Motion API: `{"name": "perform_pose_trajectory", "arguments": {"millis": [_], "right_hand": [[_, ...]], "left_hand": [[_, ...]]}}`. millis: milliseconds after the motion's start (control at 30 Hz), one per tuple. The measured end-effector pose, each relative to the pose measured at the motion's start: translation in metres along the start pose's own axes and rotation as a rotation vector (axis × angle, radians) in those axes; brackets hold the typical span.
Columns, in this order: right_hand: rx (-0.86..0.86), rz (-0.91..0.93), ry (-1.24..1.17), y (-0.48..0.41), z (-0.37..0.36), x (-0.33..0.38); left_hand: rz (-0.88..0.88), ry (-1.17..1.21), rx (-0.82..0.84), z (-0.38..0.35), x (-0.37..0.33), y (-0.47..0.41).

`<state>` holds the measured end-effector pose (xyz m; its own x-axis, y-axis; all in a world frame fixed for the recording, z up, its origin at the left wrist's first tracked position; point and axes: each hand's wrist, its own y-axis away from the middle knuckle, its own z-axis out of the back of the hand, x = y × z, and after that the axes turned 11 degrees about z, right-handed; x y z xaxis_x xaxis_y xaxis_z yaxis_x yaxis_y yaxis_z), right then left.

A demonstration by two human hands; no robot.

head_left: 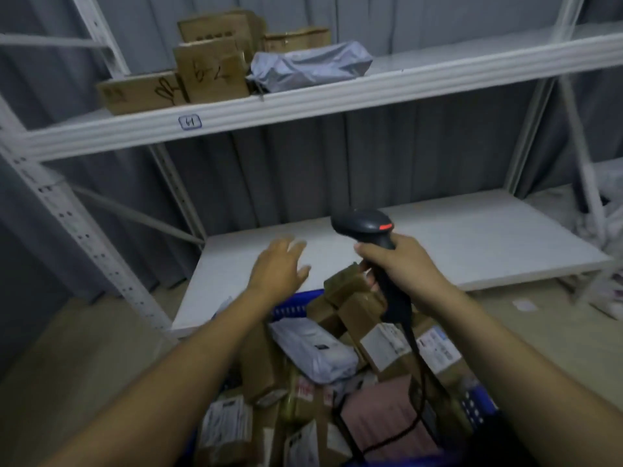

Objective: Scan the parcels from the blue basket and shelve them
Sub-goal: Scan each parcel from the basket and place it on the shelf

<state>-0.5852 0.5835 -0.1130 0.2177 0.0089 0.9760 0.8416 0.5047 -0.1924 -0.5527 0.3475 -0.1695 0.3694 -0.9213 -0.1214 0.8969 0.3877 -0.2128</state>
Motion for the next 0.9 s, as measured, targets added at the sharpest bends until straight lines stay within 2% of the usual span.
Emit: {"name": "perform_pose_trajectory", "arguments": {"millis": [133, 233, 300, 367, 467, 567, 667, 800, 900], "right_hand": [[0.03, -0.12, 0.039, 0.025, -0.015, -0.069], [0.001, -0.221, 0.047, 0.034, -0.019, -0.11], [-0.011, -0.25, 0.071, 0.031, -0.021, -0.125], [0.019, -0.25, 0.11, 0.024, -0.023, -0.134], [0.041, -0.262, 0.143, 0.016, -0.025, -0.143], [0.043, -0.285, 0.129, 0.013, -0.025, -0.147], [0.036, -0.297, 0.106, 0.011, -0.026, -0.146], [0.058, -0.315, 0.08, 0.01, -0.029, -0.14], [0.125, -0.316, 0.064, 0.013, -0.031, -0.128]], "left_hand": [[0.126, 0.019, 0.253, -0.083, 0.02, 0.063], [0.182, 0.016, 0.316, -0.13, 0.024, 0.094], [0.291, 0.112, 0.399, -0.15, 0.023, 0.101], [0.473, 0.294, 0.459, -0.165, 0.017, 0.101], [0.715, 0.558, 0.403, -0.182, 0.005, 0.093], [0.866, 0.745, 0.415, -0.178, -0.008, 0.086], [0.942, 0.824, 0.391, -0.18, -0.013, 0.085], [1.042, 1.061, 0.191, -0.172, -0.003, 0.099], [1.007, 1.165, 0.137, -0.152, 0.01, 0.109]]}}
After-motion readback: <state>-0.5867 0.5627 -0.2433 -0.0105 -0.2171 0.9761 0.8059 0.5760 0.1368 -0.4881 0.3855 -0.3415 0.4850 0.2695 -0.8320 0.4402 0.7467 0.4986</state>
